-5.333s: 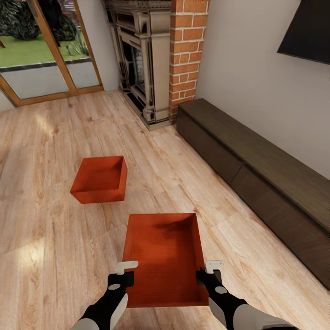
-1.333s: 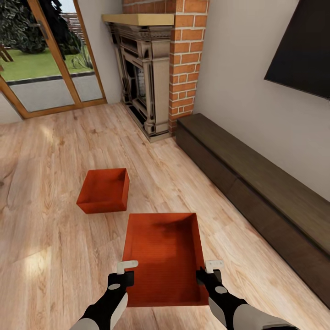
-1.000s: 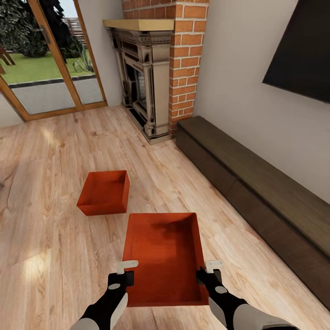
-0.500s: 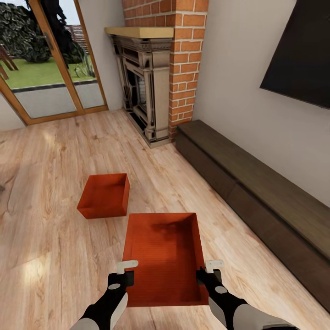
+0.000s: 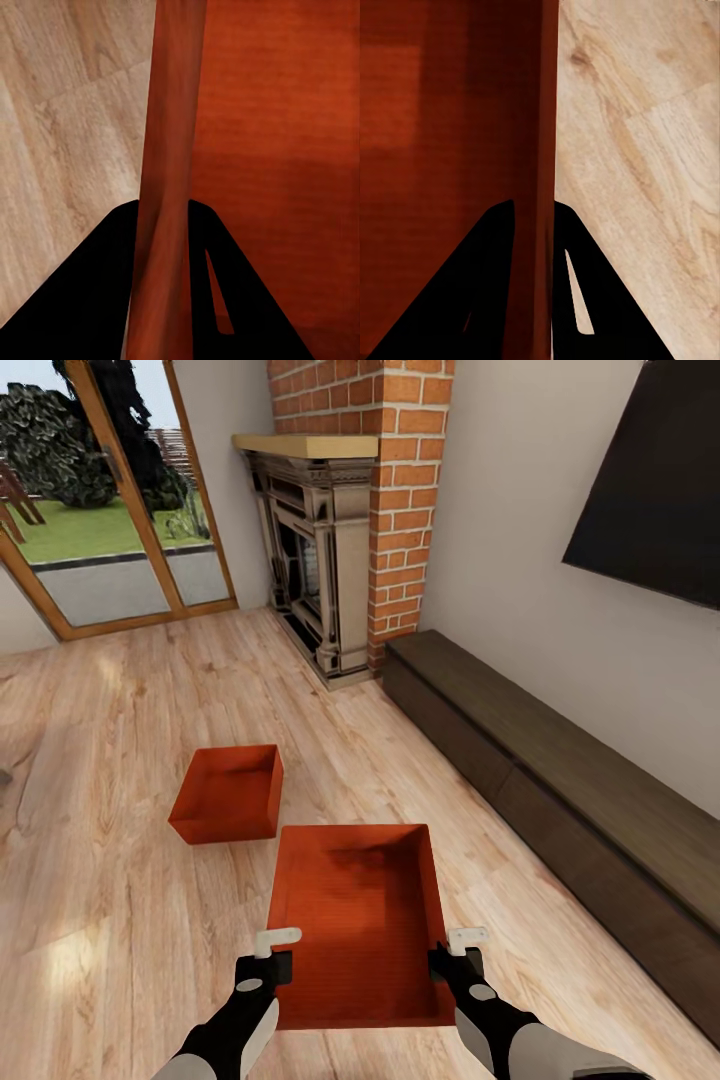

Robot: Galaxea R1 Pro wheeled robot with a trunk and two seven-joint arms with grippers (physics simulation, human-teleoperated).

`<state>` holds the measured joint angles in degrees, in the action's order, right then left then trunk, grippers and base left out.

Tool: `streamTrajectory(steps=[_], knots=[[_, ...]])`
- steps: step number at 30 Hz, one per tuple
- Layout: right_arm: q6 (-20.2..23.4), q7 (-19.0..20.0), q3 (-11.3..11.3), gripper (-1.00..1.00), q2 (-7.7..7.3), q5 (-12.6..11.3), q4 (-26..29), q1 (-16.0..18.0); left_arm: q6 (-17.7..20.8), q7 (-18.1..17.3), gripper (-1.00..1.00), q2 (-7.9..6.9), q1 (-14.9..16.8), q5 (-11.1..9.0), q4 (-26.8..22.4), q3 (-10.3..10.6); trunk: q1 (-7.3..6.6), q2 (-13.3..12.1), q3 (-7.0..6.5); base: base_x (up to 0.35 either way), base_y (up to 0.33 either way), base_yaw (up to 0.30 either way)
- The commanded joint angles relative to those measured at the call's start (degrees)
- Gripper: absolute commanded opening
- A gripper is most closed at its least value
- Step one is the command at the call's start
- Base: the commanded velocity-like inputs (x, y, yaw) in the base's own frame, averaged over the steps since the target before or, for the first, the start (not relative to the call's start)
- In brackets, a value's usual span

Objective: Move the two storage containers from the living room to the garage. In the garage, place one container on the floor and stack the other container on top of it (either order is fine).

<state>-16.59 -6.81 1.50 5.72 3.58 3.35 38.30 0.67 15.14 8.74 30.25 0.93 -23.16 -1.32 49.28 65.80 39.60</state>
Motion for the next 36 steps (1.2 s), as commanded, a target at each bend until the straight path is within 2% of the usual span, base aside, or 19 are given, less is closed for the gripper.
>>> streamTrajectory(steps=[1, 36], knots=[[-0.2, -0.48, -1.06, -1.0, 0.0, -0.24, -0.1, 0.02, 0.12, 0.42, -1.0, 0.05, 0.03, 0.47, -0.13, -0.76, 0.0, 0.03, -0.06, 0.0, 0.0, 0.0], [-0.2, -0.48, -1.06, -1.0, -0.01, -0.24, -0.1, 0.02, 0.12, 0.42, -1.0, 0.05, 0.01, 0.48, -0.13, -0.76, 0.0, 0.03, -3.29, 0.0, 0.0, 0.0]])
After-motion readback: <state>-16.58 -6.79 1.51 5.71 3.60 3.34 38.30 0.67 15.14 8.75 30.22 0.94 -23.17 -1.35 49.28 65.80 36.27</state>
